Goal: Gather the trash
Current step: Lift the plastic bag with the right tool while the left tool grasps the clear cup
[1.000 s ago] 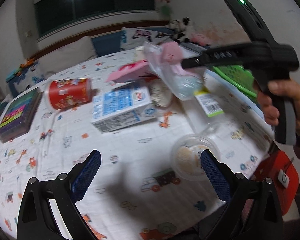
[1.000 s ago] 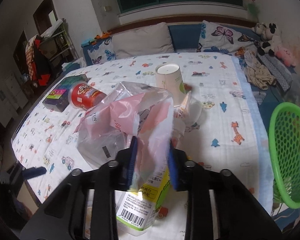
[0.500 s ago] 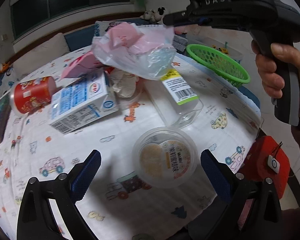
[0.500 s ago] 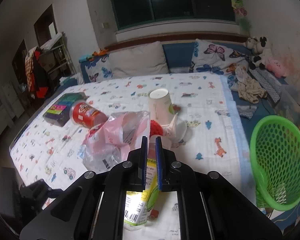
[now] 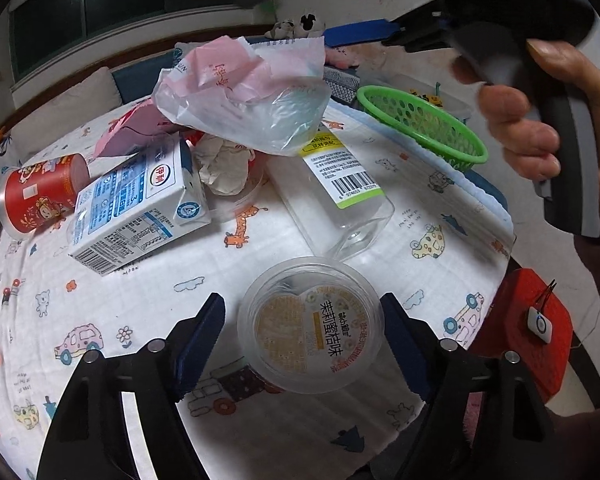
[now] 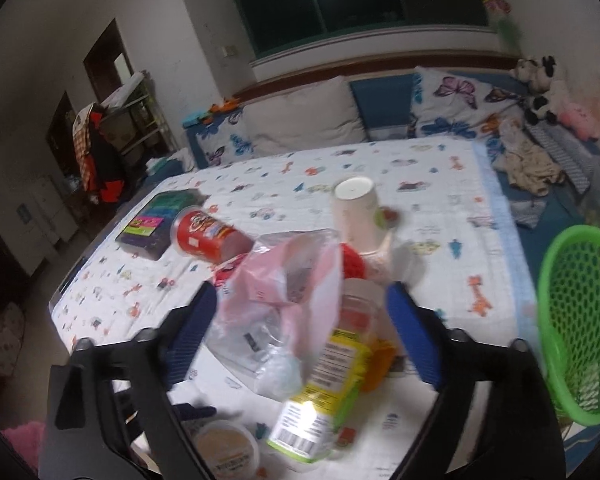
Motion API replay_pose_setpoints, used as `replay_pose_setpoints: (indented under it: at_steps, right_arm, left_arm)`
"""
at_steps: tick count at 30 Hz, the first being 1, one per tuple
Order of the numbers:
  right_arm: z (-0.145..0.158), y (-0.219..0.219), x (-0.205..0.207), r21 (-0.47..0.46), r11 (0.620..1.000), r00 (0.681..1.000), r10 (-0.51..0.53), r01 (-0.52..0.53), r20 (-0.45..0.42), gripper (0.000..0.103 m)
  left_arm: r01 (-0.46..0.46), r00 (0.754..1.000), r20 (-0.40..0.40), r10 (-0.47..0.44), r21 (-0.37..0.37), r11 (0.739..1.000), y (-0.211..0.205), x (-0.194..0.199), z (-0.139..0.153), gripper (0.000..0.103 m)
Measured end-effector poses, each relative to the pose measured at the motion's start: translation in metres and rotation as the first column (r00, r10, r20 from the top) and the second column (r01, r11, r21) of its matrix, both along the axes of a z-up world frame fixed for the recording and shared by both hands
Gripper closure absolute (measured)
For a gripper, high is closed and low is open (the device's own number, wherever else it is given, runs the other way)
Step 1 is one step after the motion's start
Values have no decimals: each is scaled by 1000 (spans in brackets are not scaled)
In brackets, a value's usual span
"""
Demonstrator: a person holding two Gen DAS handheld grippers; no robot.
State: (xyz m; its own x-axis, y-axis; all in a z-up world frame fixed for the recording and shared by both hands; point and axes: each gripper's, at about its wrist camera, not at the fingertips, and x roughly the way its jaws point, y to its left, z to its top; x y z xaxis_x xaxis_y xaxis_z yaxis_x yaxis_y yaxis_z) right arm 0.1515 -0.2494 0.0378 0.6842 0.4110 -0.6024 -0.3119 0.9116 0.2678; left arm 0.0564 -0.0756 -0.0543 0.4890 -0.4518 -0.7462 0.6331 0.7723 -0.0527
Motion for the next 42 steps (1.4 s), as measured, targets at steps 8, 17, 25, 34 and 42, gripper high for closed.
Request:
replay_pose_setpoints:
  at_steps: [8, 17, 25, 34, 42]
  right_arm:
    - [-13, 30, 28, -23, 1000, 997, 5, -7, -77, 4]
    - [-35, 35, 45, -51, 999, 991, -25, 18, -134, 31]
    - [-22, 26, 31, -28, 999, 997, -25, 23, -77, 59]
    - [8, 3, 7, 22, 999, 999, -46, 46, 3, 61]
    - [18, -48, -14, 37, 990, 990, -136, 135, 35, 61]
  left_arm:
    - [5, 1000, -4, -5, -8, 1000, 1, -2, -2, 27]
    - [21, 1000, -11, -21, -2, 1000, -3, -1, -6, 26]
    - [30, 999, -19, -30, -13, 999, -1, 0, -8, 36]
    - [26, 1000, 16, -25, -32, 999, 7, -7, 1, 36]
    - [26, 1000, 15, -25, -88, 996, 15, -12, 23, 36]
